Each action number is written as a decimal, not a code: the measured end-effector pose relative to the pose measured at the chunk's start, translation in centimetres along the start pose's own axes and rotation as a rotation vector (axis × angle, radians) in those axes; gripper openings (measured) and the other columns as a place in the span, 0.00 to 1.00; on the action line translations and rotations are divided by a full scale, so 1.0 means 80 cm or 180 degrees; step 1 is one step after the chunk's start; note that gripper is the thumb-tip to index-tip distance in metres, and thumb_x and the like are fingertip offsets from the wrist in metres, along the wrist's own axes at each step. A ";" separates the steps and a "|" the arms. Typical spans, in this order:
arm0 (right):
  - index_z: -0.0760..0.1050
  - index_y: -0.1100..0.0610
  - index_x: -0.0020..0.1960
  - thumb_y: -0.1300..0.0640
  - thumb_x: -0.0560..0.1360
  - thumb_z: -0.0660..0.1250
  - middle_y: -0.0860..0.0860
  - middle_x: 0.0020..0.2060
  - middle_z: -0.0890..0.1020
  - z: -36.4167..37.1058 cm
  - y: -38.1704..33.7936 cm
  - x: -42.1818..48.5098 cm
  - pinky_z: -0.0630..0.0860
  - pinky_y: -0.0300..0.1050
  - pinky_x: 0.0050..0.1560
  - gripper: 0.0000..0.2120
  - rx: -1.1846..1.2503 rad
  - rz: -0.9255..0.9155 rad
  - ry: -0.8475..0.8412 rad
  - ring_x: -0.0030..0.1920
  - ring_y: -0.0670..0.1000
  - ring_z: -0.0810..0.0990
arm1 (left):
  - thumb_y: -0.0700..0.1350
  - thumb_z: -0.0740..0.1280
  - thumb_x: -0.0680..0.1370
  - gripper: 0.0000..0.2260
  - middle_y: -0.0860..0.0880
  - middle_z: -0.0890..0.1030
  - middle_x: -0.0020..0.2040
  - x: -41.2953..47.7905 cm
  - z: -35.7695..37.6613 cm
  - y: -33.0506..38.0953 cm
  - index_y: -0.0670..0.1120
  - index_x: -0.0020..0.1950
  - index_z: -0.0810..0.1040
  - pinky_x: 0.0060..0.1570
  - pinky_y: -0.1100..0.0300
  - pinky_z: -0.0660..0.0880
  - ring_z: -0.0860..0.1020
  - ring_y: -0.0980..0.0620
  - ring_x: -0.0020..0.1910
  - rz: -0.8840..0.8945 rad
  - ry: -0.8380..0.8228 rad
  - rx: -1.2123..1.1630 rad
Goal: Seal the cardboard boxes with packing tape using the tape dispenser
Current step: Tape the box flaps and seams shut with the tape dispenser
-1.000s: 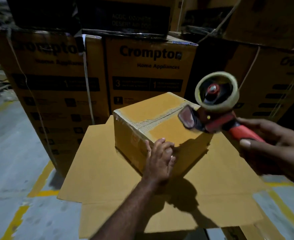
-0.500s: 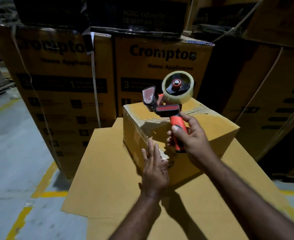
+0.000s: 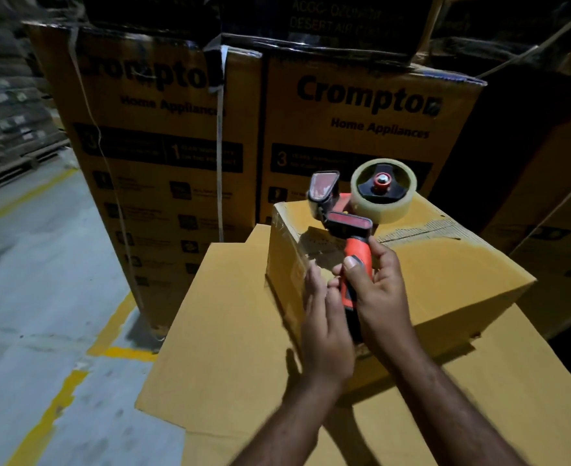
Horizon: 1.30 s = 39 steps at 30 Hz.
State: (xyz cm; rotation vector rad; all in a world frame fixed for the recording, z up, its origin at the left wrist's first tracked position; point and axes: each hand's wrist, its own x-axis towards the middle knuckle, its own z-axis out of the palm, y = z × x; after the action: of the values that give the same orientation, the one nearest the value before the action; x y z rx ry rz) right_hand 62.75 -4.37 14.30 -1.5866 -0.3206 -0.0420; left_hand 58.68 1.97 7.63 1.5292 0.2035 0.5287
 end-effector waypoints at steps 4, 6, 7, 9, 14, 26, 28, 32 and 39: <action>0.60 0.48 0.75 0.55 0.81 0.65 0.44 0.57 0.75 -0.009 0.005 0.009 0.78 0.35 0.44 0.25 -0.0246 -0.0078 0.0197 0.51 0.39 0.81 | 0.67 0.44 0.80 0.34 0.58 0.42 0.83 0.045 0.021 0.034 0.56 0.83 0.39 0.81 0.47 0.43 0.40 0.60 0.80 -0.0486 -0.0225 0.0092; 0.60 0.48 0.75 0.54 0.81 0.65 0.41 0.56 0.74 -0.011 0.007 0.015 0.77 0.35 0.44 0.25 -0.0209 0.0066 0.0150 0.52 0.41 0.80 | 0.67 0.45 0.81 0.34 0.57 0.40 0.83 0.059 0.022 0.027 0.55 0.83 0.38 0.80 0.44 0.38 0.38 0.58 0.80 -0.0558 -0.0239 0.0297; 0.60 0.47 0.75 0.54 0.81 0.65 0.42 0.55 0.74 -0.012 0.008 0.018 0.78 0.36 0.44 0.25 -0.0173 0.0131 0.0108 0.51 0.42 0.80 | 0.70 0.46 0.80 0.36 0.56 0.42 0.83 0.065 0.019 0.026 0.56 0.83 0.38 0.80 0.41 0.40 0.41 0.56 0.81 -0.0618 -0.0277 0.0312; 0.61 0.45 0.72 0.55 0.81 0.65 0.45 0.53 0.77 -0.013 0.008 0.019 0.80 0.39 0.42 0.23 -0.0116 0.0172 -0.0021 0.48 0.44 0.83 | 0.80 0.47 0.73 0.42 0.58 0.60 0.80 0.085 0.011 0.018 0.62 0.82 0.42 0.78 0.36 0.51 0.60 0.49 0.80 -0.0750 -0.0300 0.0168; 0.61 0.37 0.70 0.54 0.81 0.66 0.53 0.48 0.82 -0.008 0.012 0.014 0.84 0.56 0.45 0.24 -0.0092 0.0104 -0.0295 0.45 0.53 0.85 | 0.67 0.47 0.73 0.33 0.47 0.69 0.77 0.202 -0.019 -0.020 0.61 0.78 0.58 0.73 0.30 0.60 0.70 0.42 0.74 -0.1311 0.0073 0.0550; 0.64 0.34 0.68 0.55 0.81 0.66 0.52 0.44 0.83 -0.006 0.015 0.025 0.83 0.61 0.50 0.24 0.0310 0.0307 -0.0326 0.45 0.55 0.85 | 0.70 0.51 0.79 0.28 0.45 0.83 0.58 0.281 -0.068 -0.024 0.52 0.54 0.82 0.71 0.30 0.62 0.78 0.39 0.64 -0.1105 0.0707 0.1362; 0.63 0.35 0.70 0.56 0.81 0.66 0.55 0.46 0.82 -0.007 0.014 0.025 0.83 0.61 0.50 0.24 0.0346 0.0355 -0.0337 0.45 0.55 0.85 | 0.65 0.58 0.81 0.23 0.47 0.78 0.68 0.278 -0.066 -0.027 0.52 0.66 0.77 0.71 0.38 0.67 0.74 0.43 0.69 -0.0728 0.0910 0.0953; 0.63 0.36 0.69 0.55 0.81 0.66 0.52 0.44 0.82 -0.008 0.015 0.024 0.83 0.60 0.50 0.23 0.0248 0.0225 -0.0379 0.44 0.55 0.85 | 0.51 0.58 0.86 0.17 0.48 0.78 0.66 0.293 -0.044 -0.022 0.48 0.72 0.74 0.50 0.58 0.74 0.77 0.50 0.62 -0.0436 0.0387 0.0634; 0.62 0.37 0.70 0.55 0.81 0.66 0.58 0.52 0.79 -0.007 0.016 0.031 0.83 0.57 0.51 0.24 0.0341 0.0299 -0.0449 0.44 0.54 0.84 | 0.44 0.58 0.85 0.09 0.51 0.78 0.42 0.319 -0.046 -0.009 0.44 0.55 0.78 0.29 0.64 0.70 0.75 0.56 0.38 -0.0901 0.0372 0.0544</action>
State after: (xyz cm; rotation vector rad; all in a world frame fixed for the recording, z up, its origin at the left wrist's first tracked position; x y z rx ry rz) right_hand 65.49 -4.51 13.59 -1.4993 -0.3518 0.1578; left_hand 79.45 16.77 11.78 1.6025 0.5589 0.3821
